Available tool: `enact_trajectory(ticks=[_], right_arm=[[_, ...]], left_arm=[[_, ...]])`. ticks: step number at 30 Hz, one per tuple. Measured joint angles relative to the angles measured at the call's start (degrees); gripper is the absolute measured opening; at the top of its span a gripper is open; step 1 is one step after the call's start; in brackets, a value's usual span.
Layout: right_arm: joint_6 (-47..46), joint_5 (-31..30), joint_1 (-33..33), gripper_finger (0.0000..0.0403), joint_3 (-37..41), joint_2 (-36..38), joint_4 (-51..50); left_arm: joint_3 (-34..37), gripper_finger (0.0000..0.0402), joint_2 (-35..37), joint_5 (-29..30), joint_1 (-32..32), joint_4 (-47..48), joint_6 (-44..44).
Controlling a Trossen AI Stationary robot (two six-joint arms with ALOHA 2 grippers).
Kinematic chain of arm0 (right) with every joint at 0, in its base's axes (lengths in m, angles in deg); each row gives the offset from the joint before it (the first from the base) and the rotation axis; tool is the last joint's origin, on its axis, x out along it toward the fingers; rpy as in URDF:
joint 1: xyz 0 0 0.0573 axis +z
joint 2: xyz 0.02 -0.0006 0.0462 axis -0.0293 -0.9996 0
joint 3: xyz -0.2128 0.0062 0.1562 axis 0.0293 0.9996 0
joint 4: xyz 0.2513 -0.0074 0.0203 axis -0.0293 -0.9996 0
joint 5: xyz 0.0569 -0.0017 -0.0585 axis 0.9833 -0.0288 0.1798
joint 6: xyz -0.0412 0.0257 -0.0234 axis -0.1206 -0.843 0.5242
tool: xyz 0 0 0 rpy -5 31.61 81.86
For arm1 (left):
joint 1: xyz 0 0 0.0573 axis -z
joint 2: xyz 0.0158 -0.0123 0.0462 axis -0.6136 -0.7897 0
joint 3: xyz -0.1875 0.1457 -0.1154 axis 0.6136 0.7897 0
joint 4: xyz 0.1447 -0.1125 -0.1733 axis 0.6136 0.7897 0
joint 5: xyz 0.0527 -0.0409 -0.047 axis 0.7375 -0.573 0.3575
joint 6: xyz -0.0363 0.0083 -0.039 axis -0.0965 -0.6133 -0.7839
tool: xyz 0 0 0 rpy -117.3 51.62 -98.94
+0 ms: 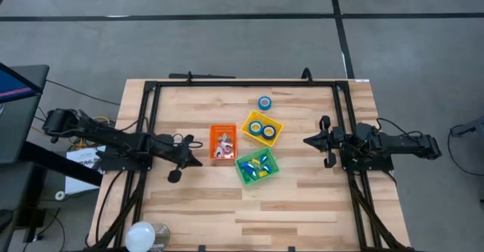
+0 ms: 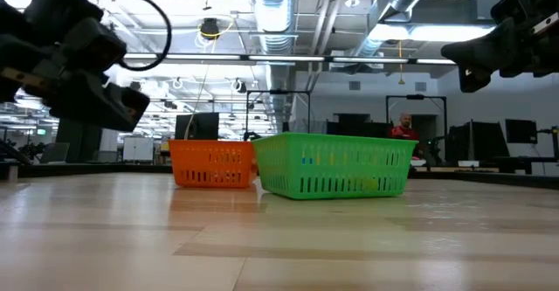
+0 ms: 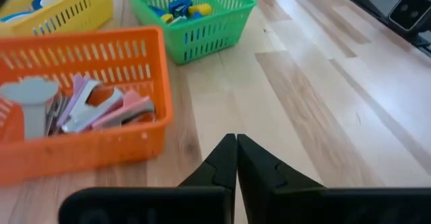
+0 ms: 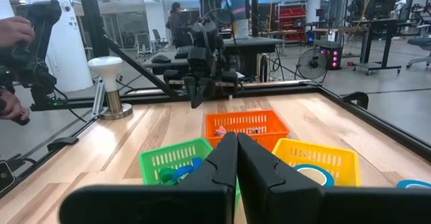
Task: Pick and place Stapler, Stapler remover, tape
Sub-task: Put the blue tape into the yellow bin
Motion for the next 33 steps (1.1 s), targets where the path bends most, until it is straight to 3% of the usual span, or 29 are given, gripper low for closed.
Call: enact_trajectory(ticks=[5, 15, 28, 33], right_arm=[[0.0, 0.0, 0.0, 0.0001, 0.0, 0.0, 0.0], [0.0, 0.0, 0.0, 0.0001, 0.0, 0.0, 0.0], [0.0, 0.0, 0.0, 0.0001, 0.0, 0.0, 0.0], [0.0, 0.0, 0.0, 0.0001, 0.0, 0.0, 0.0]], left_arm=[[3.3, 0.0003, 2.9, 0.1, 0.0, -0.9, 0.0], [3.1, 0.0003, 9.8, -0.1, 0.0, 0.0, 2.6], [3.1, 0.0003, 26.4, -0.1, 0.0, 10.5, 2.8], [3.1, 0.0004, 29.1, -0.1, 0.0, 12.9, 2.8]])
